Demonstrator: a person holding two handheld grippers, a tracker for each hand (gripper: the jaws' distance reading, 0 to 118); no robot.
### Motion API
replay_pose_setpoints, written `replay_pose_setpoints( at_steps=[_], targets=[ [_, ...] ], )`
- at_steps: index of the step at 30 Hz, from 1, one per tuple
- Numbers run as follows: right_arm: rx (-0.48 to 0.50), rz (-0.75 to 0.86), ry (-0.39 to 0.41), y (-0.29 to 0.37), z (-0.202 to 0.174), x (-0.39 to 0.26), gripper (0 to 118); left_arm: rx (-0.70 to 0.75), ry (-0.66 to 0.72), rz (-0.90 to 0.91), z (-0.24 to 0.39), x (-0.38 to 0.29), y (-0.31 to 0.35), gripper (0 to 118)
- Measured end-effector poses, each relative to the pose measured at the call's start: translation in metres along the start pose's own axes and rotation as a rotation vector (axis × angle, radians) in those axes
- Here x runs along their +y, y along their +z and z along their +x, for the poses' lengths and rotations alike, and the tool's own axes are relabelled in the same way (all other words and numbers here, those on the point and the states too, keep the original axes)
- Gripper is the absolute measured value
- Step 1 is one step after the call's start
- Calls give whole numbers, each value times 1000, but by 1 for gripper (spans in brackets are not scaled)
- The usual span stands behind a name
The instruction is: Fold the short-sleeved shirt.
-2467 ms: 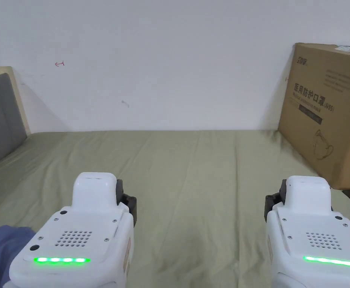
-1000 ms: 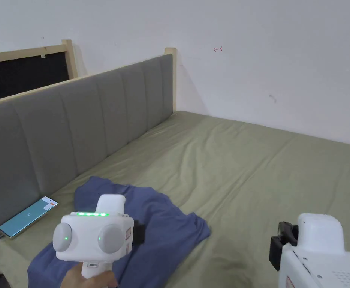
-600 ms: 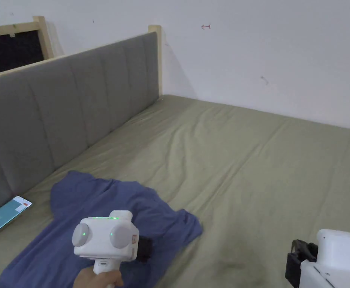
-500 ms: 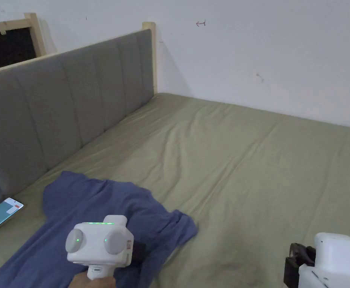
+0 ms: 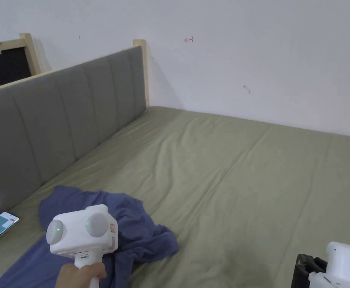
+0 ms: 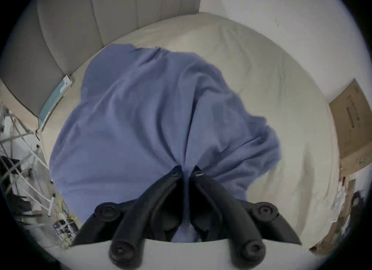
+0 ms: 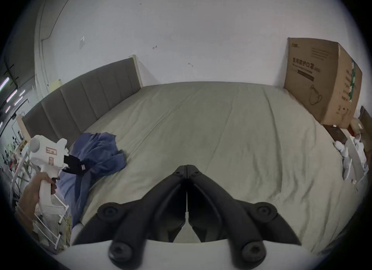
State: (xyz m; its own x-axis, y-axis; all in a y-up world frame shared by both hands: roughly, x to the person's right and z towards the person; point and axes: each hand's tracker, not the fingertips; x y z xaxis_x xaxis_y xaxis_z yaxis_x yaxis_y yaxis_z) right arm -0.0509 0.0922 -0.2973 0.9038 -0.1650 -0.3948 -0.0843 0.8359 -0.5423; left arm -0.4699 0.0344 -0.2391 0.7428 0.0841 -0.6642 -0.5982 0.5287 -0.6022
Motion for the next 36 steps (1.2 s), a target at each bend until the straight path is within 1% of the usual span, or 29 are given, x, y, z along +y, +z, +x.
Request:
replay_pose_setpoints(
  at_steps=[1, 2, 4, 5, 6, 9, 10, 11, 13, 15, 17, 18, 20, 21, 23, 24, 27, 29, 32, 33, 36],
  targets=[
    [-20, 12, -17, 5, 5, 2, 0, 25, -54, 33, 7, 3, 7, 5],
    [-27, 21, -23, 10, 10, 4, 0, 15, -83, 47, 14, 6, 15, 5],
    [-43, 46, -33, 21, 20, 9, 0, -141, -53, 54, 29, 14, 35, 5],
    [-58, 60, -40, 27, 25, 12, 0, -188, -31, 61, 38, 16, 42, 5],
    [-66, 76, -48, 34, 31, 14, 0, -217, -45, 81, 53, 19, 52, 5],
    [-96, 123, -87, 57, 50, 22, 0, -237, -197, 140, 117, 20, 79, 5],
    [-111, 142, -100, 67, 57, 25, 0, -276, -222, 148, 140, 19, 89, 4],
    [-129, 163, -111, 74, 64, 27, 0, -329, -235, 148, 160, 17, 97, 4],
    [-185, 193, -121, 93, 81, 35, 0, -442, -302, 158, 208, 7, 117, 4],
    [-234, 236, -130, 111, 96, 40, 0, -518, -404, 173, 253, -7, 139, 5],
    [-286, 276, -143, 129, 111, 45, 0, -649, -478, 198, 292, -26, 164, 5],
    [-313, 289, -147, 138, 118, 46, 0, -731, -493, 184, 311, -35, 177, 5],
    [-366, 308, -153, 152, 131, 47, 0, -887, -574, 164, 345, -51, 197, 5],
    [-389, 316, -157, 159, 137, 46, 0, -937, -622, 172, 360, -62, 204, 5],
    [-405, 317, -166, 168, 149, 42, 0, -910, -730, 202, 391, -90, 203, 5],
    [-424, 312, -175, 171, 156, 39, 0, -858, -743, 161, 405, -106, 194, 5],
    [-464, 288, -217, 172, 174, 31, 0, -840, -767, -54, 432, -159, 143, 5],
    [-470, 270, -256, 170, 183, 24, 0, -745, -819, -151, 439, -200, 111, 5],
    [-461, 244, -276, 163, 190, 17, 0, -655, -968, -205, 437, -257, 80, 5],
    [-465, 229, -272, 159, 191, 15, 0, -634, -985, -215, 433, -269, 75, 5],
    [-458, 190, -258, 149, 190, 11, 0, -640, -967, -189, 431, -280, 71, 5]
  ],
)
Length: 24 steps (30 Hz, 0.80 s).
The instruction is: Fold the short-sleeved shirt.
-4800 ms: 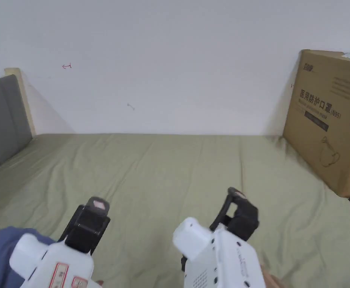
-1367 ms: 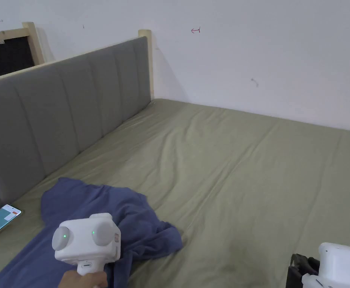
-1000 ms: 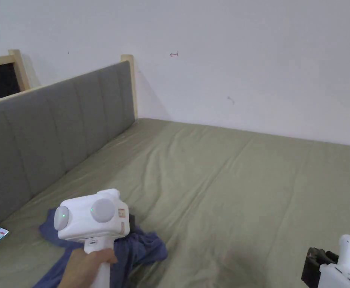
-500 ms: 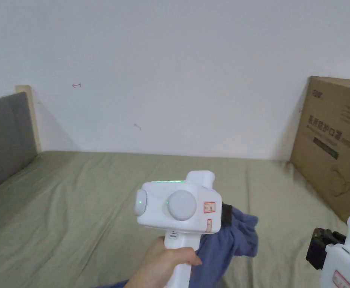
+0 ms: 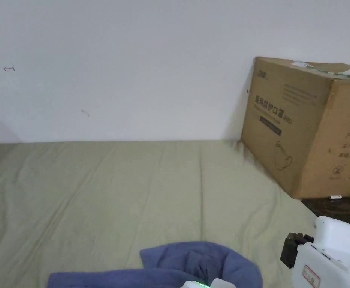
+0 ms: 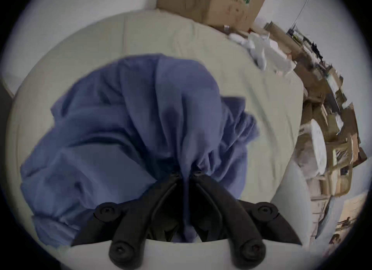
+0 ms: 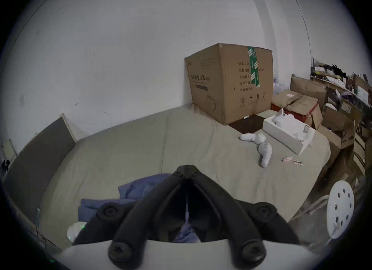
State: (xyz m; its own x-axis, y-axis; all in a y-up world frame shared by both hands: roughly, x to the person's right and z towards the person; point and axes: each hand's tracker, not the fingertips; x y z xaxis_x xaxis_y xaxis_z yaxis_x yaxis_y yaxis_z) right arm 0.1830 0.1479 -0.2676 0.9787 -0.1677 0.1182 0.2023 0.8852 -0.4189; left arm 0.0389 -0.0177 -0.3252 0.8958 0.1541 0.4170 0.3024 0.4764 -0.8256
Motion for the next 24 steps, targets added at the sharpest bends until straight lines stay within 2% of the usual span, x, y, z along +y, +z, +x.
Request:
replay_pose_setpoints(
  at_steps=[3, 4, 5, 6, 7, 8, 9, 12, 13, 16, 17, 21, 24],
  targets=[
    [21, -25, 9, -5, -4, -6, 0, -11, 2, 5, -7, 9, 9, 6],
    [23, -32, 11, -6, -7, -7, 0, -14, 3, 5, -10, 12, 15, 12],
    [26, -39, 13, -7, -8, -8, 0, -15, 7, 11, -13, 13, 22, 32],
    [32, -46, 17, -9, -11, -9, 0, -17, 17, 31, -18, 13, 31, 59],
    [37, -51, 22, -10, -13, -10, 0, -17, 27, 54, -23, 12, 41, 91],
    [41, -55, 28, -10, -15, -10, 0, 2, 43, 106, -28, 11, 53, 112],
    [45, -58, 34, -11, -18, -11, 0, 18, 51, 154, -37, 14, 69, 112],
    [63, -70, 40, -14, -26, -13, 0, 77, 92, 220, -67, 15, 109, 106],
    [76, -73, 42, -15, -29, -15, 0, 92, 122, 258, -78, 13, 124, 97],
    [96, -92, 60, -21, -40, -22, 0, 166, 197, 279, -113, -12, 146, 7],
    [102, -102, 67, -24, -43, -25, 0, 217, 215, 264, -121, -22, 148, 1],
    [128, -156, 79, -40, -57, -43, 0, 221, 329, 215, -168, -61, 147, 0],
    [146, -196, 87, -54, -66, -52, 0, 279, 417, 222, -207, -70, 148, 0]
  ],
)
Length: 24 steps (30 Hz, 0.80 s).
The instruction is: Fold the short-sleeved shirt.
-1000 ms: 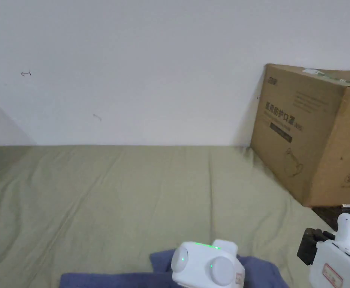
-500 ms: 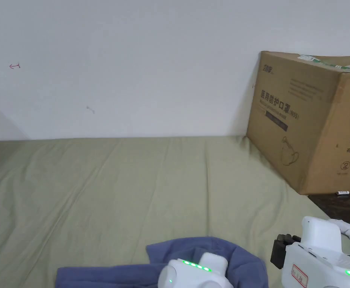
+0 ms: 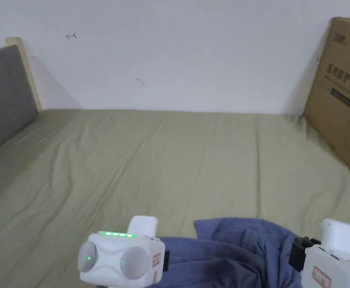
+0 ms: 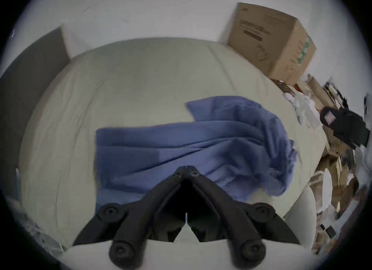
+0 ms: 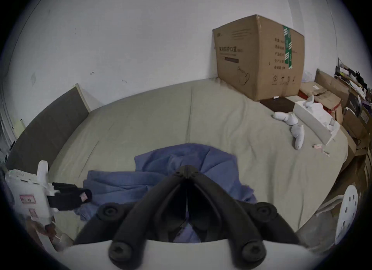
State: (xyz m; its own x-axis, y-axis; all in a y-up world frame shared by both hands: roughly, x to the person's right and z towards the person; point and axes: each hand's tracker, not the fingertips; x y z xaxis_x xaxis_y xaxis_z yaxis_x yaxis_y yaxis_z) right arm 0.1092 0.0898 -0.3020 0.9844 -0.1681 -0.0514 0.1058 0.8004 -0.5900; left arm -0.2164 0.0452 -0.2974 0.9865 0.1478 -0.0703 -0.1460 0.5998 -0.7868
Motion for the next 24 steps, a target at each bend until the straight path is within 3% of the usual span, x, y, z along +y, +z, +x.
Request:
replay_pose_setpoints(
  at_steps=[2, 3, 4, 5, 6, 7, 13, 14, 15, 16, 18, 19, 20, 22, 24],
  targets=[
    [-3, -19, 13, -10, -5, 0, 0, 27, 32, 11, -22, 19, -3, 0],
    [-4, -23, 17, -15, -7, 0, 0, 65, 42, 19, -33, 31, -5, 7],
    [-2, -30, 19, -21, -8, 2, 0, 73, 28, 21, -41, 43, -10, 28],
    [0, -37, 19, -25, -9, 2, 0, 89, 25, 34, -50, 51, -17, 72],
    [1, -40, 19, -30, -9, 3, 0, 130, 27, 51, -60, 62, -27, 95],
    [2, -46, 19, -34, -10, 4, 0, 161, 36, 27, -70, 72, -38, 104],
    [-17, -73, 44, -56, -5, 7, 0, 115, 167, -154, -104, 74, -125, 97],
    [-19, -79, 44, -59, -3, 6, 0, 117, 158, -193, -104, 68, -137, 87],
    [-22, -88, 41, -61, 0, 5, 0, 153, 131, -234, -101, 59, -147, 64],
    [-25, -95, 37, -64, 3, 5, 0, 160, 61, -114, -94, 55, -136, 60],
    [-34, -105, 33, -68, 9, 4, 0, 172, 65, -140, -89, 60, -126, 52],
    [-37, -109, 32, -71, 12, 4, 0, 175, 66, -144, -89, 64, -124, 38],
    [-35, -114, 31, -73, 15, 6, 0, 187, 66, -144, -90, 66, -121, 9],
    [-7, -121, 23, -80, 23, 16, 0, 158, 75, -137, -91, 69, -108, 3],
    [99, -143, 3, -93, 32, 37, 2, 175, 50, -115, -88, 69, -99, 3]
  ],
)
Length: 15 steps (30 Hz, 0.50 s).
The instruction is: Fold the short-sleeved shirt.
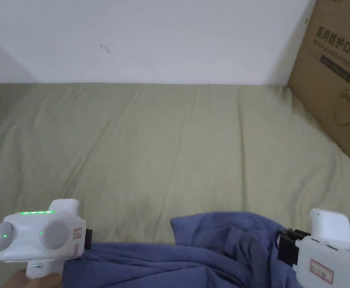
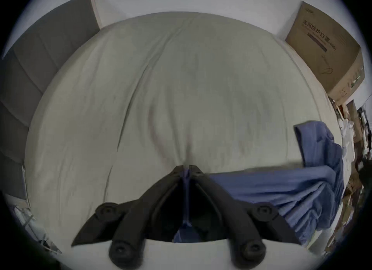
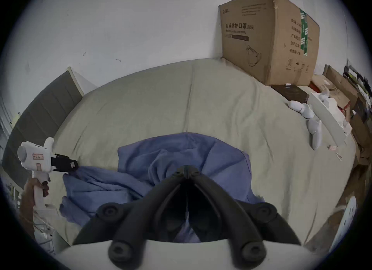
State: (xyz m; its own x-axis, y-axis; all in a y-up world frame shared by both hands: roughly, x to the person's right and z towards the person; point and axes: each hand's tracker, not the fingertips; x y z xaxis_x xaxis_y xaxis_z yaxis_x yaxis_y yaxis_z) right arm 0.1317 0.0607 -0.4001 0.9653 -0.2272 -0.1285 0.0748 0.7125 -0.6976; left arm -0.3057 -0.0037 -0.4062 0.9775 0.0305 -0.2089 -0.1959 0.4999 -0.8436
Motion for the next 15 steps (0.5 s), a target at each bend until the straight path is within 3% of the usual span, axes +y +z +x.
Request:
replay_pose_setpoints(
  at_steps=[1, 3, 4, 5, 6, 7, 9, 11, 12, 14, 15],
  targets=[
    [13, -61, 36, -10, 1, 16, 16, -8, -5, 8, -2, 1, 5, 3],
    [-35, -57, 110, -29, -1, 43, 23, -21, 6, 21, -4, 4, 15, 3],
    [-28, -58, 135, -42, -1, 53, 36, -32, 19, 31, -5, 5, 20, 3],
    [-20, -69, 135, -58, 2, 65, 65, -39, 27, 44, -6, 8, 24, 3],
    [-13, -84, 140, -77, 6, 74, 83, -40, 29, 53, -7, 10, 28, 3],
    [-31, -146, 145, -97, 7, 82, 94, -41, 28, 60, -7, 11, 31, 3],
    [-74, -263, 136, -131, 13, 89, 98, -41, 19, 66, -6, 13, 34, 3],
    [6, -311, 129, -155, 15, 80, 98, -41, 14, 72, -5, 13, 32, 3],
    [-35, -407, 145, -173, 13, 72, 98, -40, 15, 68, -4, 13, 29, 3],
    [-80, -540, 263, -203, 7, 48, 93, -31, 8, 60, -2, 12, 24, 3],
    [-109, -500, 297, -210, 8, 38, 84, -27, 4, 53, -3, 12, 23, 3]
  ],
)
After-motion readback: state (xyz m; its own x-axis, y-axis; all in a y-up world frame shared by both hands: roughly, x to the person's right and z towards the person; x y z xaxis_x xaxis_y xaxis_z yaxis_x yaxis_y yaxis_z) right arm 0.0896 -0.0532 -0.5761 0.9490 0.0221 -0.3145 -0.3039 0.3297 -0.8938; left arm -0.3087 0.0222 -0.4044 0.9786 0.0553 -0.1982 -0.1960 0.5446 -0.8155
